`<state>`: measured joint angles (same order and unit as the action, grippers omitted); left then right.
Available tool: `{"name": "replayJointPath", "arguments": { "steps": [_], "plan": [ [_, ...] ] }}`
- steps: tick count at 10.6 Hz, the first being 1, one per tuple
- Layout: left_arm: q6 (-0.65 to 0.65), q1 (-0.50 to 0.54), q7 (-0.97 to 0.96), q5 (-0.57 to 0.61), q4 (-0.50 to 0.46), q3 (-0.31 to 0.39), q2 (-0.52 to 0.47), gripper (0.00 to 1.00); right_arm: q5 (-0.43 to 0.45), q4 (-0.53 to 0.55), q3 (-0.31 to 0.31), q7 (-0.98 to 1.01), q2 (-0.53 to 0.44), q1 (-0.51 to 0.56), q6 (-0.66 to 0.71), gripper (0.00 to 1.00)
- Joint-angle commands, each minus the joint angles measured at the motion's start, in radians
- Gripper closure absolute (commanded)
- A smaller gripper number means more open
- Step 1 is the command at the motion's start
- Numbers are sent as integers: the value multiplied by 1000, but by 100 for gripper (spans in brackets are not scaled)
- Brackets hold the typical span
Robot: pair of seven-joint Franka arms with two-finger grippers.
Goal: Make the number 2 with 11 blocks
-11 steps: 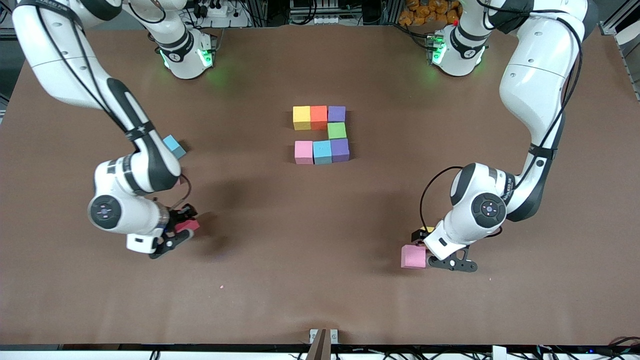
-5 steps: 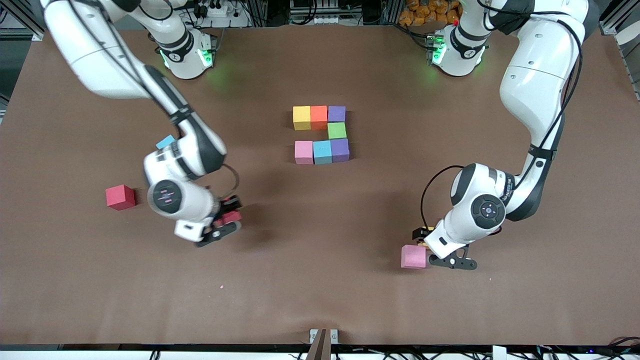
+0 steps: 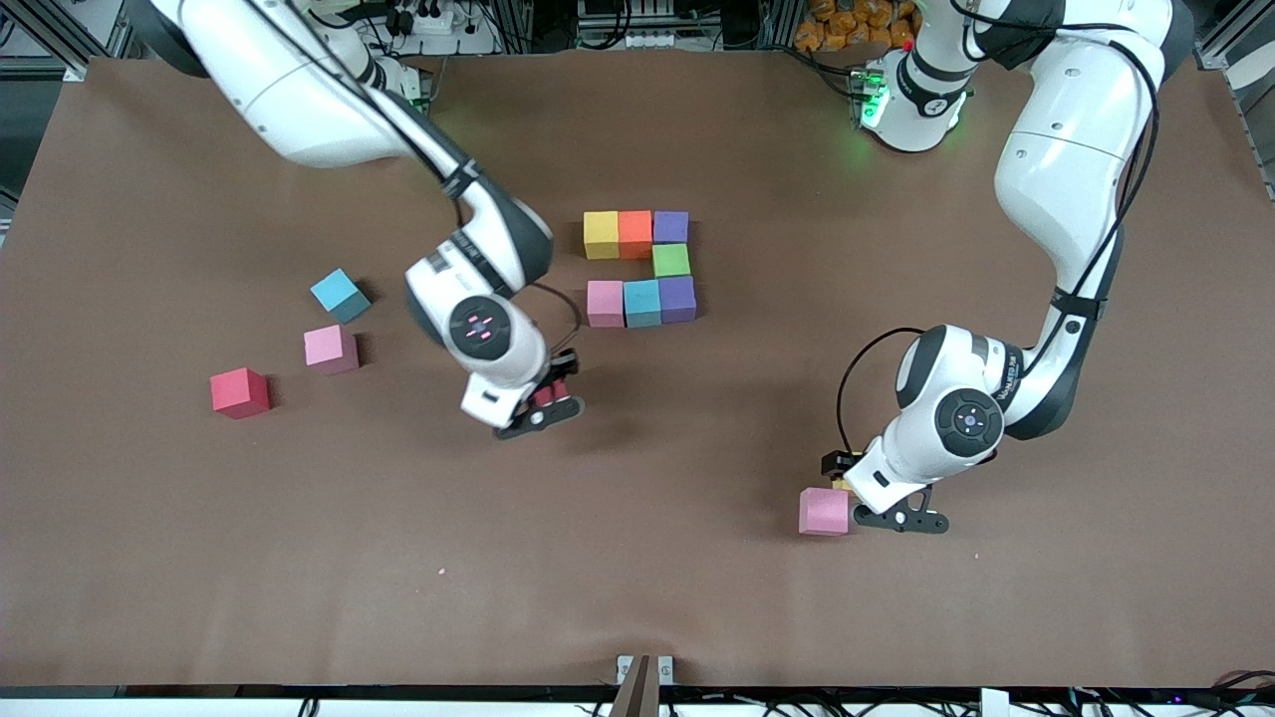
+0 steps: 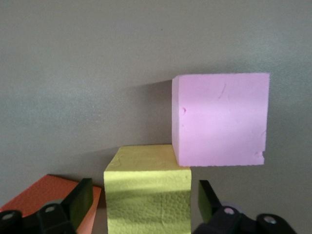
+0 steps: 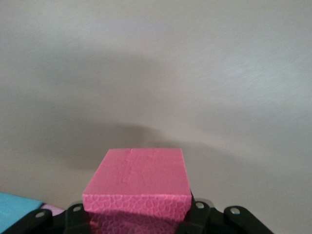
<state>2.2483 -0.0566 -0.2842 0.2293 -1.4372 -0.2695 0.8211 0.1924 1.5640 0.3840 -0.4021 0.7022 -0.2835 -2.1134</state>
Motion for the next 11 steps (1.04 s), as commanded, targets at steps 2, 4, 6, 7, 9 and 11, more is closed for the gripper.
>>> {"name": "replayJointPath", "arguments": {
  "steps": [2,4,6,7,9,11],
  "plan": [
    [-13,0,-36,8,-3,-5,-2,15,-7,-13,-11,-156,22,-66,-5,77],
    [-13,7,-39,7,-3,-5,1,25,-7,-13,-11,-248,39,-100,-48,77],
    [-13,8,-41,7,-3,-5,1,38,-7,-13,-11,-314,51,-120,-57,77],
    [-13,8,-41,7,-3,-5,1,39,-10,-12,-13,-343,52,-131,-57,77],
    [-16,8,-42,-20,-3,-7,-2,40,-5,-2,-13,-411,56,-143,-57,77],
    [-65,9,-44,-47,-2,-7,-11,45,-2,2,-14,-441,65,-163,-57,77]
  ]
}}
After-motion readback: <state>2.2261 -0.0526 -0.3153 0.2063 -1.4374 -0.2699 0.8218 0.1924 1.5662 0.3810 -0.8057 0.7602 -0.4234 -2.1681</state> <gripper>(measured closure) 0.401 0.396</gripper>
